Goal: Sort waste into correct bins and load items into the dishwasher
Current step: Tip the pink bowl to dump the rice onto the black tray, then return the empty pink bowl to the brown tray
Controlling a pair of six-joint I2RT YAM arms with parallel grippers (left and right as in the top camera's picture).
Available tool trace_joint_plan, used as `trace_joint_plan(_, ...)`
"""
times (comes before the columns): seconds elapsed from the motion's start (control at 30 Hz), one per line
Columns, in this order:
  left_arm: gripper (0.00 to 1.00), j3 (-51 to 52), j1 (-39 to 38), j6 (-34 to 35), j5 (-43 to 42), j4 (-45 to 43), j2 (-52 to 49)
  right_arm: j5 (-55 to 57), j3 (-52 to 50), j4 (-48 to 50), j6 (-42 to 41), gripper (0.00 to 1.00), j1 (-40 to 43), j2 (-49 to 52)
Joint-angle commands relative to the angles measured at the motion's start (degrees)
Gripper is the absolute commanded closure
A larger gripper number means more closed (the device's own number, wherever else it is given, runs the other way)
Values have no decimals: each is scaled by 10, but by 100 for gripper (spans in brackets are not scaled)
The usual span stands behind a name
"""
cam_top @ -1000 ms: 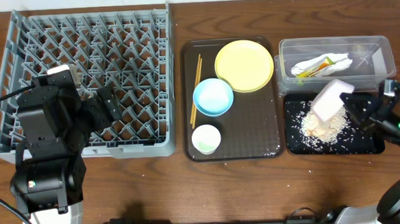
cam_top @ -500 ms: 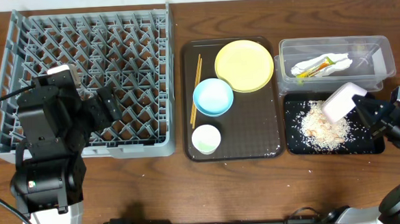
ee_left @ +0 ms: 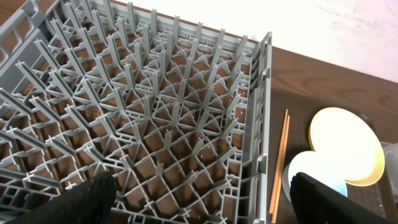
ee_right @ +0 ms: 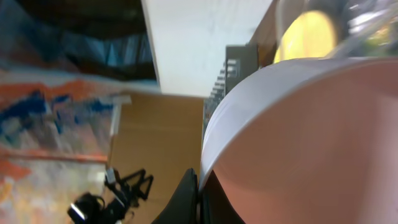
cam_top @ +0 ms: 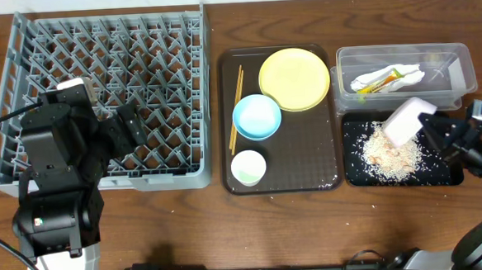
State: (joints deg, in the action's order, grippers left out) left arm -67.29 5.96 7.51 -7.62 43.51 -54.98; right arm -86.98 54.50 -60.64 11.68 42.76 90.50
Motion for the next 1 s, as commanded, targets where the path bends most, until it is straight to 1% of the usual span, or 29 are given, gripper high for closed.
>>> trace_joint_plan(0.0, 10, -12, 1, 3, -7, 0, -1, -2, 7, -1, 22, 99, -49, -44)
trace_joint_plan(0.07, 10, -12, 1, 3, -7, 0, -1, 31, 24, 0, 14, 99, -86, -65)
trace_joint_plan(0.2, 10, -12, 1, 3, -7, 0, -1, 153, 87, 13, -52, 99, -185, -106)
trace_joint_plan(0.33, 10, -12, 1, 3, -7, 0, -1, 349, 160, 43, -144, 99, -319, -131)
trace_joint_plan(0.4, 10, -12, 1, 3, -7, 0, -1, 438, 186, 50, -174, 99, -388, -130)
trace_joint_plan(0.5, 10, -12, 1, 3, -7, 0, -1, 574, 198, 67, -222, 99, -494, -127)
trace_joint_plan(0.63, 10, -12, 1, 3, -7, 0, -1, 739, 198, 70, -272, 99, -617, -104)
trace_joint_plan(0.8, 10, -12, 1, 3, -7, 0, -1, 835, 198, 69, -303, 99, -711, -46)
trace_joint_plan(0.97, 10, -12, 1, 3, -7, 0, -1, 852, 198, 78, -314, 99, -750, 21)
